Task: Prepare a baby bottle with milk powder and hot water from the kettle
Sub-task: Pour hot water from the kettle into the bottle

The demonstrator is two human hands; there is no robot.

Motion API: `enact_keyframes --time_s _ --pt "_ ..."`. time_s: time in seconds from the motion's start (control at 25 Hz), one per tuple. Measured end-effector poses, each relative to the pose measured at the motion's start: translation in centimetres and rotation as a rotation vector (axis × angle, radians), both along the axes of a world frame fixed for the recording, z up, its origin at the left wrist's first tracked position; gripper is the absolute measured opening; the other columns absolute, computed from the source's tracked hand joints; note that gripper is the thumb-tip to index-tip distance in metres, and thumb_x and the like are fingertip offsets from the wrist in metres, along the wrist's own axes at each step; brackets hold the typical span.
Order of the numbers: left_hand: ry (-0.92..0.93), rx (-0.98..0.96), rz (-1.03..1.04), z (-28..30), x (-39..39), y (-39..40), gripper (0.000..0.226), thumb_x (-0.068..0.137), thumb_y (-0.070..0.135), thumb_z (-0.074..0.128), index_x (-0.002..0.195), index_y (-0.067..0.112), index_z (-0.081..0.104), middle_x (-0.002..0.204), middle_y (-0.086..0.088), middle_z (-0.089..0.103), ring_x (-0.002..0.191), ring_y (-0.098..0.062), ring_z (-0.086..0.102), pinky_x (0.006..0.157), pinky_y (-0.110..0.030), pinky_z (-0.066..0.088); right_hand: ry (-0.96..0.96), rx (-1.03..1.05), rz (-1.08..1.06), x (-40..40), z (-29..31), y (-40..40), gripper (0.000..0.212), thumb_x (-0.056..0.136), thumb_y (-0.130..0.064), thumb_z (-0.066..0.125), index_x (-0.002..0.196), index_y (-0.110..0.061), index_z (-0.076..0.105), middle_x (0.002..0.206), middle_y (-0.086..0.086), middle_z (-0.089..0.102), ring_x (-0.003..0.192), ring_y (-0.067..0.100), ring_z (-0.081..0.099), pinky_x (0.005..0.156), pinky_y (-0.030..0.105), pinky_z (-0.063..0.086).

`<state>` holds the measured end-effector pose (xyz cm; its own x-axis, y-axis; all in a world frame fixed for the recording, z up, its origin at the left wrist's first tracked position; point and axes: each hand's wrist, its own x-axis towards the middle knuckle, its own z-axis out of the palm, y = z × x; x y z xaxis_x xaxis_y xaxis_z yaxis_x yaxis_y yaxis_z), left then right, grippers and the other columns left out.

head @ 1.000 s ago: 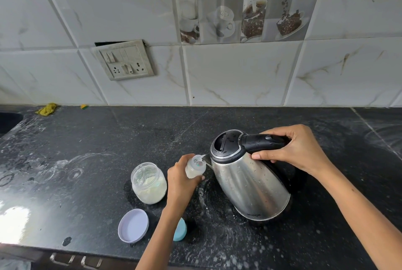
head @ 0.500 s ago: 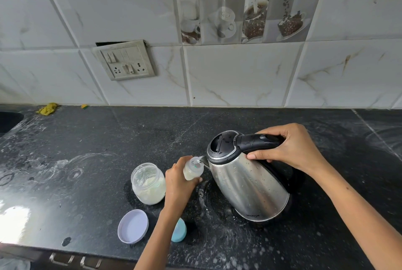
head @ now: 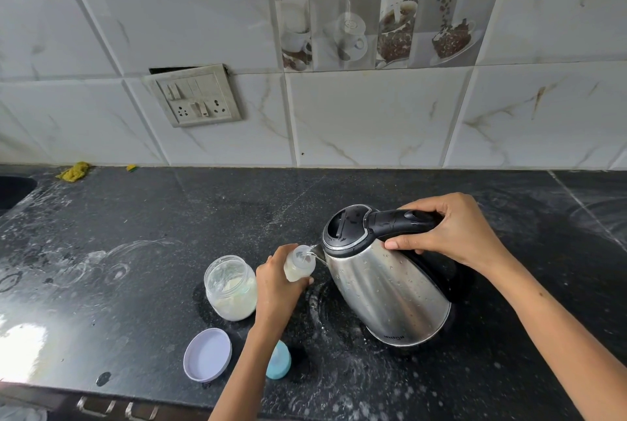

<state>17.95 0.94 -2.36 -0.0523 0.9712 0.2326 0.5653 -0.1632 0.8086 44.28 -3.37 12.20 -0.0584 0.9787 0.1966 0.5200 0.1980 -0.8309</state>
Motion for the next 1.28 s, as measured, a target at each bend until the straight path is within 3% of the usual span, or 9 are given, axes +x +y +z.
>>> enact_keyframes --time_s 0.48,0.64,0.8,1.28 --pt "-0.024 -0.032 0.006 -0.9 -0.3 0.1 0.061 0.057 0.011 0.088 0.112 0.024 0.063 0.1 0.006 0.07 0.096 -0.016 0.063 0.085 -0.039 0.052 -0.009 -0.006 0.001 -0.1 0.2 0.0 0.033 0.053 -0.031 0.093 0.083 -0.032 0.08 0.072 0.001 0.077 0.053 0.027 0.068 0.062 0.038 0.058" --pt "-0.026 -0.049 0.011 -1.2 -0.3 0.2 0.061 0.057 0.012 0.089 0.111 0.022 0.065 0.101 0.005 0.07 0.096 -0.017 0.064 0.085 -0.04 0.052 -0.027 0.001 0.001 -0.1 0.2 0.0 0.032 0.054 -0.03 0.093 0.083 -0.03 0.08 0.069 0.002 0.076 0.051 0.024 0.067 0.06 0.032 0.056" --pt "-0.076 -0.06 0.014 -1.1 -0.1 0.0 0.058 0.056 0.008 0.089 0.107 0.021 0.065 0.096 0.01 0.07 0.093 -0.014 0.065 0.083 -0.035 0.054 -0.032 0.006 0.003 -0.1 0.2 0.0 0.033 0.053 -0.03 0.093 0.083 -0.03 0.08 0.069 -0.002 0.076 0.049 0.021 0.067 0.058 0.023 0.055" --pt "-0.159 -0.065 0.015 -1.2 0.1 -0.3 0.059 0.056 0.008 0.091 0.102 0.029 0.062 0.093 0.019 0.068 0.094 -0.007 0.066 0.081 -0.023 0.051 0.005 0.034 0.02 -0.1 -0.2 0.0 0.034 0.053 -0.03 0.093 0.085 -0.03 0.08 0.07 0.0 0.076 0.051 0.025 0.067 0.059 0.031 0.055"
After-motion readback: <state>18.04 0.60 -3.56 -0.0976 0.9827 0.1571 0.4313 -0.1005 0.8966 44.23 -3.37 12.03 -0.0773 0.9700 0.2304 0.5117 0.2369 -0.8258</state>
